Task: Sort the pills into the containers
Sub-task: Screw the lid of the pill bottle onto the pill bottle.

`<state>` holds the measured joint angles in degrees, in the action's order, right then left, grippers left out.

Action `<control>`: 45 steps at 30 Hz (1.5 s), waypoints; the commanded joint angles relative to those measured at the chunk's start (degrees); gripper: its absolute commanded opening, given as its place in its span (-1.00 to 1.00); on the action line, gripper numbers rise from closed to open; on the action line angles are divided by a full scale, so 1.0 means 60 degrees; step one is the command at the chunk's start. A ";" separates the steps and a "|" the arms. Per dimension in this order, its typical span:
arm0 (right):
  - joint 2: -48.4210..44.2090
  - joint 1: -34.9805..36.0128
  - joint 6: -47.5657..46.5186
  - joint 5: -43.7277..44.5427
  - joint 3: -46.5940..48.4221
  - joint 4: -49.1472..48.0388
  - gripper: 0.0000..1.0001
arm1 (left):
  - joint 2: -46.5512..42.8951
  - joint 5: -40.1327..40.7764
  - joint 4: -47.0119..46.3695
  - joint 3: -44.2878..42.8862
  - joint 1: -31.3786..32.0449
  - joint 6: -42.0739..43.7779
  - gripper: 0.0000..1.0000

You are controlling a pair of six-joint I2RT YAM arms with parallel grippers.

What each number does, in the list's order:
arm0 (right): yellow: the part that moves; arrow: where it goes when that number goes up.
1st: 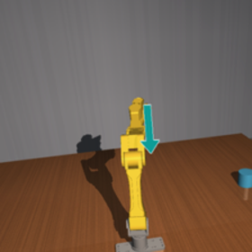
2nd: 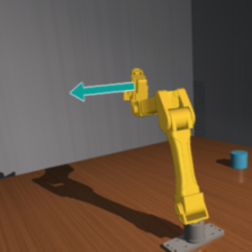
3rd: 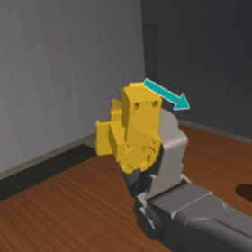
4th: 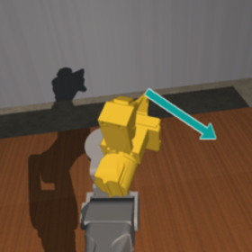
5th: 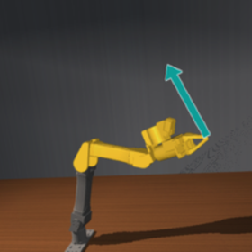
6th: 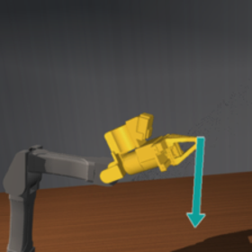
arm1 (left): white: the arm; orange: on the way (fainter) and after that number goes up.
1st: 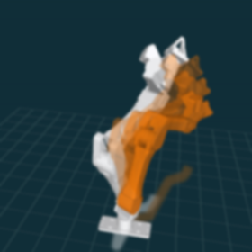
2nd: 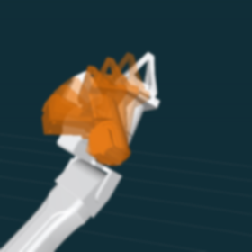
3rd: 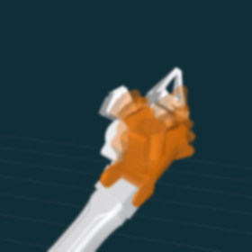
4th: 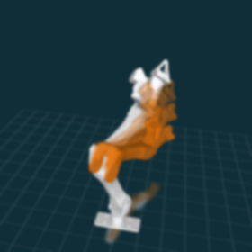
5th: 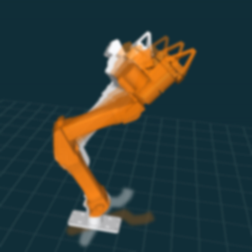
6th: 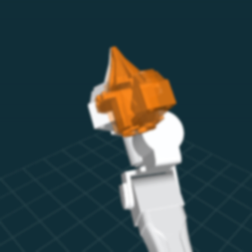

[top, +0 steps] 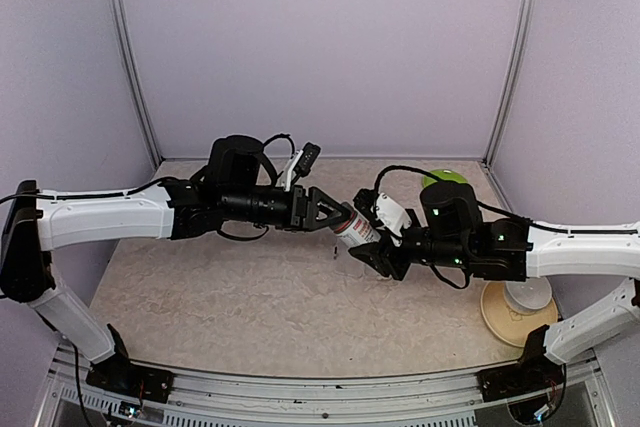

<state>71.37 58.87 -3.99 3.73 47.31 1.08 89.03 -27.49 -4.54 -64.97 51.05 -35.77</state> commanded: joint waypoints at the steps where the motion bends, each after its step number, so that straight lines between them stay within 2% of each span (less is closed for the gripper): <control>1: 0.0028 0.0090 0.0021 0.0129 0.0435 -0.0107 -0.76 | 0.0034 -0.0066 0.0053 -0.0282 0.0054 0.0251 0.12; 6: -0.0017 0.0090 0.0067 0.0069 0.0372 -0.0193 -0.76 | -0.0068 -0.0214 -0.0340 -0.0047 -0.0013 0.0326 -0.18; 13: -0.0332 0.0049 0.0680 -0.1344 0.0195 -0.0512 -0.76 | -0.0294 -0.1652 -0.1707 0.0626 -0.0012 0.1160 -0.33; 17: -0.0516 -0.0232 0.1431 -0.2914 0.0175 -0.0431 -0.75 | -0.0503 -0.2574 -0.2235 0.1013 -0.0012 0.1853 -0.42; 22: -0.0575 -0.0594 0.2282 -0.4623 0.0319 -0.0065 -0.74 | -0.0870 -0.3482 -0.2399 0.1205 0.0083 0.3025 -0.43; 29: -0.0403 -0.0988 0.3461 -0.7151 0.0414 -0.0134 -0.73 | -0.1419 -0.4072 -0.1954 0.1259 0.0383 0.4336 -0.42; 33: -0.0443 -0.1131 0.3710 -0.7671 0.0403 -0.0215 -0.73 | -0.1770 -0.4048 -0.2027 0.1455 0.0464 0.4570 -0.40; 35: -0.0498 -0.1129 0.3497 -0.7388 0.0491 0.0042 -0.73 | -0.1923 -0.3677 -0.2116 0.1561 0.0457 0.4489 -0.29; 38: -0.0589 -0.1131 0.2944 -0.6294 0.0662 0.0635 -0.73 | -0.1950 -0.2492 -0.2112 0.1541 0.0358 0.3761 0.38; 39: -0.0631 -0.1130 0.2752 -0.5794 0.0700 0.0784 -0.73 | -0.1905 -0.2110 -0.2122 0.1530 0.0280 0.3357 0.81; 40: -0.0666 -0.1130 0.2583 -0.5232 0.0710 0.0907 -0.73 | -0.1829 -0.1634 -0.2169 0.1498 0.0199 0.2889 0.96; 45: -0.0781 -0.1002 0.1939 -0.3323 0.0585 0.0743 -0.74 | -0.1489 -0.0828 -0.3210 0.1559 0.0247 0.0684 0.97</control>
<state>68.36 52.40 11.18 -26.98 49.89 5.69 79.07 -37.93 -16.91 -55.42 52.12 -21.23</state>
